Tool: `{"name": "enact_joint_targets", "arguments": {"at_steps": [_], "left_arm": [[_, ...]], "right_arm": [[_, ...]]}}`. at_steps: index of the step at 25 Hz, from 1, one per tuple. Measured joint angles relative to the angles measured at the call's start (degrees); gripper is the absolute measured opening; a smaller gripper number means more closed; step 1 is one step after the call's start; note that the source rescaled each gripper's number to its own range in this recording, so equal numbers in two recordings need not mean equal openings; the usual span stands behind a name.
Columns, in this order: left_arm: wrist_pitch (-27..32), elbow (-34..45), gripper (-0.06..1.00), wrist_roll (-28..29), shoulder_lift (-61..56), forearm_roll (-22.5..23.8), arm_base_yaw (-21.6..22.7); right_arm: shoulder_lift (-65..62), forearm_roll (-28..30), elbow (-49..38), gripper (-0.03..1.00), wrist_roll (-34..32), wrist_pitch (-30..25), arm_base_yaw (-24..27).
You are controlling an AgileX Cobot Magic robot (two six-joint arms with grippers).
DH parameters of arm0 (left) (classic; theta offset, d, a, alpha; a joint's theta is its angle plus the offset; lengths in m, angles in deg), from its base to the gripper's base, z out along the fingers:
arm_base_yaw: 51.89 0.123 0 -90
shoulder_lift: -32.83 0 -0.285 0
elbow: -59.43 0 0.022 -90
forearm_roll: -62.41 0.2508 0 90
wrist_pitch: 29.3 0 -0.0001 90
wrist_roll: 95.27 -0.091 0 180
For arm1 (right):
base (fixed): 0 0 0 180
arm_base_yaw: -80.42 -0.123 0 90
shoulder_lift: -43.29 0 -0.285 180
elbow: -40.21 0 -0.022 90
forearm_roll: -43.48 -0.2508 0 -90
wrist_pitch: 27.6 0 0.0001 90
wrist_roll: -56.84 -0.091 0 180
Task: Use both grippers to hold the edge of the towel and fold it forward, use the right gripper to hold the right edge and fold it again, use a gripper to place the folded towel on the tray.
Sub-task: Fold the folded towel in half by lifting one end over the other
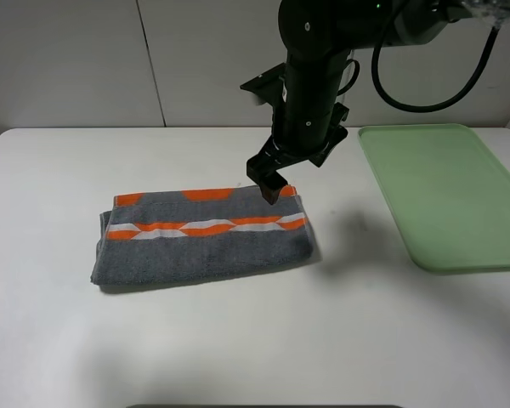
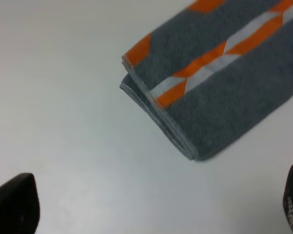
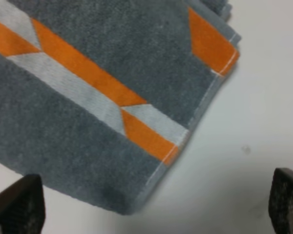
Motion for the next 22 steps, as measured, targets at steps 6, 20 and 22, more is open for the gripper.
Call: {"name": "enact_joint_targets", "arguments": {"at_steps": [6,20,22], "left_arm": [[3.47,0.0,1.0,5.51,-9.63,0.0,0.0],[11.7,9.57,1.0,20.64,-35.51,0.06,0.0],[11.79,11.78,1.0,22.23,-38.68,0.83,0.0]], "right_arm": [[0.0,-1.9,0.0,1.0,0.0,0.0,0.0],[-0.01,-3.32,0.0,1.0,-0.3,0.0,0.0],[-0.01,-3.32,0.0,1.0,-0.35,0.0,0.0]]}}
